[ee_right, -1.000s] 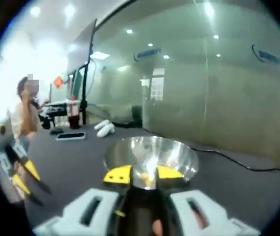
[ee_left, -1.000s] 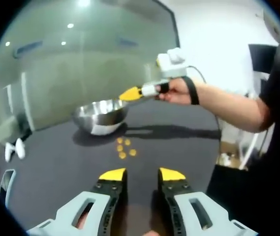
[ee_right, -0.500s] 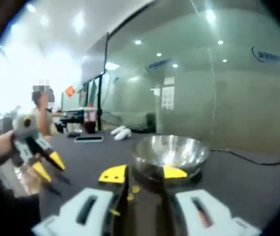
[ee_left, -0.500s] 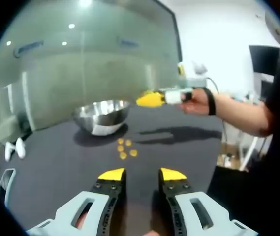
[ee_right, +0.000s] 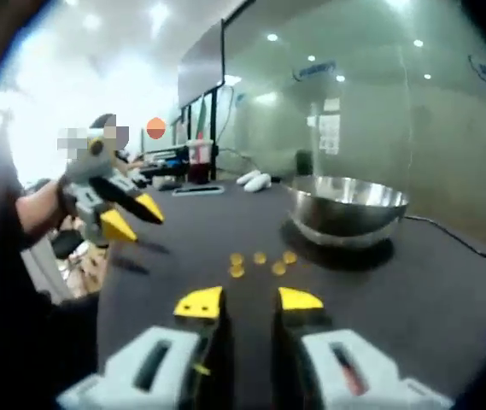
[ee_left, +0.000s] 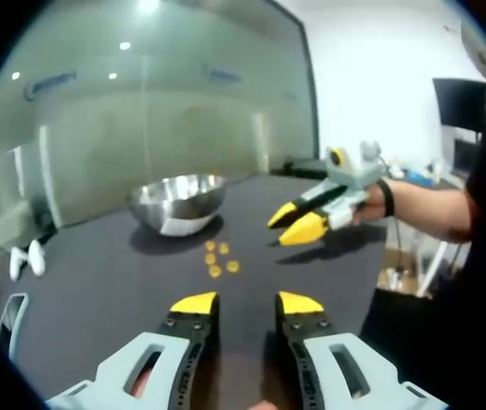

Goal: Pick up the QQ candy scattered on the table and place it into the stainless steel bowl on the table

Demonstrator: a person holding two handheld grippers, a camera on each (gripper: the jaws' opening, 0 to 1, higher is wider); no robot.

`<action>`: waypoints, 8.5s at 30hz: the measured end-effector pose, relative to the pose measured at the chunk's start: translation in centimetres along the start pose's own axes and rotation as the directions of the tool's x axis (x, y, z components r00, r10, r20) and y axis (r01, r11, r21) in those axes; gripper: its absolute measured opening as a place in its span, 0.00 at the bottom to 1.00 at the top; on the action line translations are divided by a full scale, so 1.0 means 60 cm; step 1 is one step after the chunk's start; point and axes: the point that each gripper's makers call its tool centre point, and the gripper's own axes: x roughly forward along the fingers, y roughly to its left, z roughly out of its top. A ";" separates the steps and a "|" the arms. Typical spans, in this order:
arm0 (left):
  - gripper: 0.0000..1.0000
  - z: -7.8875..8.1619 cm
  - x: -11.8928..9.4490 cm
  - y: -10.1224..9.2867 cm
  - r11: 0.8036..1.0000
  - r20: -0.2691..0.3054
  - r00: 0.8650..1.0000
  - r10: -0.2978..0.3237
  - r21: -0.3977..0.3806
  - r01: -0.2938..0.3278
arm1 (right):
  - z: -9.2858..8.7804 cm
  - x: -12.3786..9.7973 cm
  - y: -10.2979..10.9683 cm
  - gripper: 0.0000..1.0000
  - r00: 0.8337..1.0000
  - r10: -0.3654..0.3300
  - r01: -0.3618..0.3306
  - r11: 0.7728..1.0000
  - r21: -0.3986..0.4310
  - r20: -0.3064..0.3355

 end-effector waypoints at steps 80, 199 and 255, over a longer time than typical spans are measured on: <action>0.30 0.005 0.003 0.007 0.999 -0.016 0.999 0.032 -0.006 -0.032 | 0.190 0.090 -0.191 0.10 0.905 -0.383 0.371 0.923 0.099 0.185; 0.30 0.008 0.006 0.002 1.000 0.009 1.000 0.016 -0.025 -0.016 | 0.083 -0.007 -0.138 0.10 0.921 -0.374 0.366 0.926 0.088 0.107; 0.29 0.013 0.002 0.022 0.997 0.035 0.996 0.080 -0.015 -0.079 | 0.085 0.004 -0.129 0.18 0.953 -0.286 0.291 0.956 -0.039 0.100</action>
